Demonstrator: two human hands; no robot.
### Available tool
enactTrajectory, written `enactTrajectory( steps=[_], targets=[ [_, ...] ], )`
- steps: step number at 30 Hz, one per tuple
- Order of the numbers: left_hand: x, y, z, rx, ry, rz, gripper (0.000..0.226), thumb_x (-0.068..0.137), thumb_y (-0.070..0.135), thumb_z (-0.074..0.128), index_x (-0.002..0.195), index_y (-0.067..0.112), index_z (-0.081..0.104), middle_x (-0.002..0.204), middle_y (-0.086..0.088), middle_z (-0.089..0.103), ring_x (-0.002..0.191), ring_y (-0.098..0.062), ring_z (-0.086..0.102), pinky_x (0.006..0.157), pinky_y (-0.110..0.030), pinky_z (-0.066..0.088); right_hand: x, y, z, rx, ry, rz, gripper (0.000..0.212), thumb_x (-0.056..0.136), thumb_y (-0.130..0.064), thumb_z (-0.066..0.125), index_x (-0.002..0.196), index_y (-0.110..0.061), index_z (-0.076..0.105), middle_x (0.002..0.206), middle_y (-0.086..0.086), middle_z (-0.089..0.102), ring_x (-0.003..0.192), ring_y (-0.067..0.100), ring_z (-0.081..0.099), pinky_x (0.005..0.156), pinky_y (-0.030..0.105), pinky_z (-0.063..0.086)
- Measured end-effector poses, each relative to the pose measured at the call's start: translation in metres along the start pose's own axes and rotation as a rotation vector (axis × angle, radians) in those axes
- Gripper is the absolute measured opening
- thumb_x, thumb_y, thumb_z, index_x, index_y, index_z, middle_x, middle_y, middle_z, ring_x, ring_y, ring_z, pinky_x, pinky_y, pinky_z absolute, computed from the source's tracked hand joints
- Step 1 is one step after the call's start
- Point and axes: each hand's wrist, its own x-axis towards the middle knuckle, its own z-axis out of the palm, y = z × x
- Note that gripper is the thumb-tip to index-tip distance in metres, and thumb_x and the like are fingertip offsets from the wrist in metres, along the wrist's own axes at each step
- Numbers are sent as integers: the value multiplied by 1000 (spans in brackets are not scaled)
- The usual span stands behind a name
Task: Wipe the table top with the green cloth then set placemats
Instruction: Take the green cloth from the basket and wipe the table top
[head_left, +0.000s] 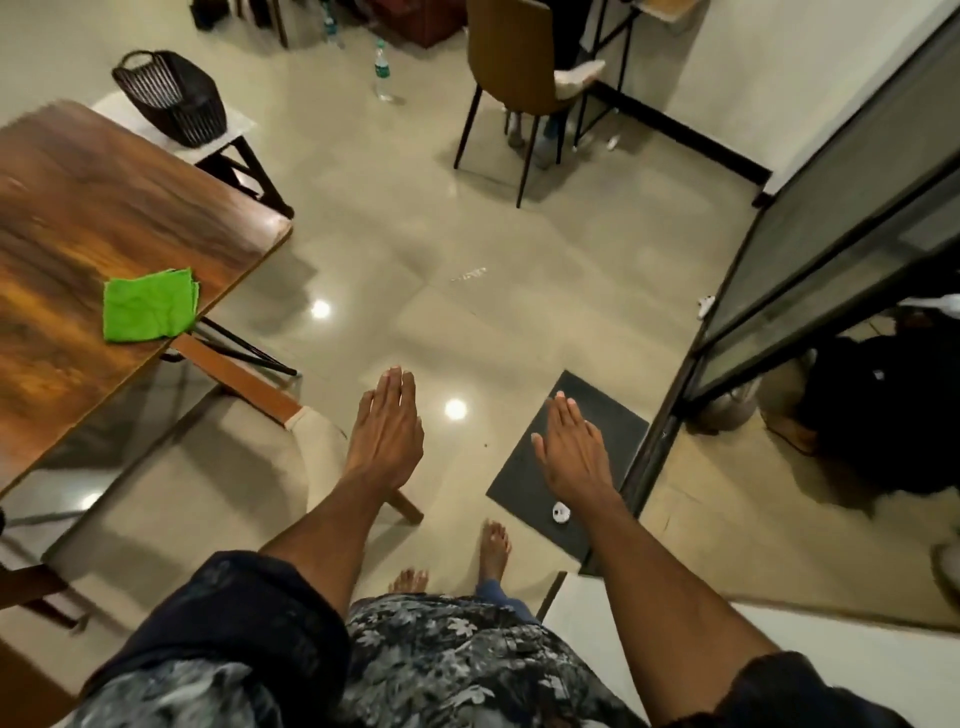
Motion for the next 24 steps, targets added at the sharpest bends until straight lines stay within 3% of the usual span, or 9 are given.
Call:
enactTrajectory(
  steps=[7, 14, 24],
  targets=[
    [45, 36, -31, -20, 92, -76, 68, 113, 34, 30, 166, 5, 0, 175, -15, -4, 163, -26, -1, 131, -42, 5, 80, 24, -36, -28, 22, -129, 62, 113, -35, 33, 166, -7, 17, 175, 14, 14, 163, 27, 14, 128, 44, 22],
    [71, 28, -34, -39, 100, -204, 70, 112, 36, 32, 167, 5, 0, 175, -15, -1, 163, -26, 2, 132, -43, 9, 143, 6, -51, -17, 2, -262, 63, 113, -37, 30, 166, -7, 14, 175, 14, 12, 163, 27, 12, 128, 45, 21],
    [177, 3, -48, -59, 45, -279, 71, 113, 36, 30, 166, 5, -5, 175, -15, -5, 163, -27, -2, 131, -43, 5, 245, 3, -76, -48, -27, -268, 63, 114, -39, 29, 167, -9, 14, 176, 11, 12, 163, 26, 11, 129, 44, 20]
  ],
)
